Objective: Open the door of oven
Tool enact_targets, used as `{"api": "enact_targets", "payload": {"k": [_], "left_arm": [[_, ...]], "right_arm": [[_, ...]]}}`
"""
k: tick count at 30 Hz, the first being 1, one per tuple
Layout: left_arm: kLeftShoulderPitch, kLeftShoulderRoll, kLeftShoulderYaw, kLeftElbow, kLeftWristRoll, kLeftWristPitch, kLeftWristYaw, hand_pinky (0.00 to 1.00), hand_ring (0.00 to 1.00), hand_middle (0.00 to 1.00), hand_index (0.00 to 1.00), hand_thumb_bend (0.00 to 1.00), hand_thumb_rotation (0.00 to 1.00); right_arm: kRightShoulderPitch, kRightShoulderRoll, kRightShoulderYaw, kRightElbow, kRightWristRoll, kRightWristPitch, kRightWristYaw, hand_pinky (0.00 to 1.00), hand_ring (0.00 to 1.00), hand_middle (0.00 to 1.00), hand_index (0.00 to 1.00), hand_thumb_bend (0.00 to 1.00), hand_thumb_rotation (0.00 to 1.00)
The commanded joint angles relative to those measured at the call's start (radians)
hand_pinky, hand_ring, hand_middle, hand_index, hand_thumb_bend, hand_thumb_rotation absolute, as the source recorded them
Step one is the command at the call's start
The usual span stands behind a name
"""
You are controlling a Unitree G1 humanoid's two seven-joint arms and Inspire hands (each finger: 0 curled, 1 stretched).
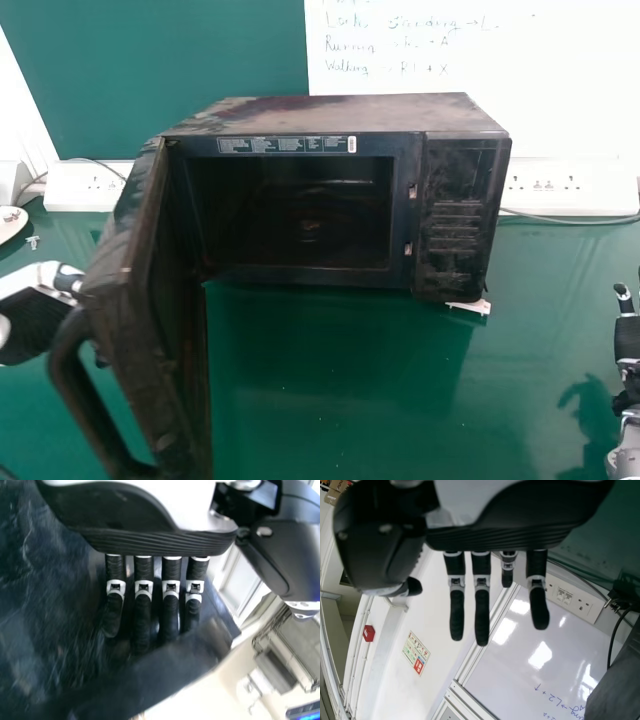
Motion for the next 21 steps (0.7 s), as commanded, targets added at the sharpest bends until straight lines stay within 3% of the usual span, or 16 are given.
{"api": "enact_targets", "payload": {"k": [1,5,8,10,11,12,13,16,21], "left_arm": [[-0.219,-0.001,0.298,0.039,-0.362,0.009,-0.014,0.3,0.44,0.49,0.6,0.51,0.0],[-0.282,-0.011,0.372,0.126,-0.406,0.052,-0.014,0.3,0.4,0.48,0.53,0.52,0.0],[-0.312,0.059,0.379,0.235,-0.388,0.112,-0.014,0.24,0.34,0.49,0.5,0.5,0.09],[-0.365,0.063,0.391,0.302,-0.364,0.109,-0.014,0.18,0.26,0.4,0.5,0.5,0.1],[-0.396,0.051,0.396,0.322,-0.352,0.092,-0.014,0.14,0.21,0.36,0.56,0.62,0.39],[-0.423,0.04,0.397,0.336,-0.337,0.074,-0.014,0.11,0.19,0.32,0.59,0.65,0.56],[-0.442,0.034,0.393,0.345,-0.32,0.064,-0.014,0.11,0.18,0.29,0.61,0.67,0.62],[-0.476,0.031,0.389,0.377,-0.284,0.054,-0.014,0.18,0.28,0.35,0.62,0.71,0.71],[-0.518,0.012,0.461,0.459,-0.264,0.037,0.017,0.27,0.34,0.41,0.55,0.77,0.68]], "right_arm": [[0.01,-0.013,0.004,-0.003,-0.004,0.004,-0.008,0.56,0.67,0.78,0.8,1.0,0.93],[0.009,-0.014,0.004,-0.002,-0.004,0.002,-0.005,0.55,0.67,0.78,0.8,1.0,0.93],[0.009,-0.012,0.006,-0.006,-0.004,0.003,-0.011,0.56,0.66,0.76,0.78,1.0,0.93],[0.008,-0.021,0.004,0.011,-0.001,0.009,0.001,0.56,0.66,0.77,0.79,1.0,0.93],[0.009,-0.02,0.005,0.009,-0.001,0.007,0.002,0.57,0.67,0.78,0.8,1.0,0.93],[0.009,-0.018,0.006,0.006,-0.002,0.006,-0.002,0.57,0.67,0.78,0.8,1.0,0.93],[0.01,-0.017,0.007,0.003,-0.002,0.004,-0.004,0.56,0.67,0.78,0.8,1.0,0.92],[0.009,-0.02,0.005,0.007,0.002,0.01,-0.001,0.56,0.66,0.78,0.8,1.0,0.92],[0.009,-0.019,0.005,0.008,0.003,0.013,0.004,0.56,0.66,0.77,0.81,1.0,0.91]]}}
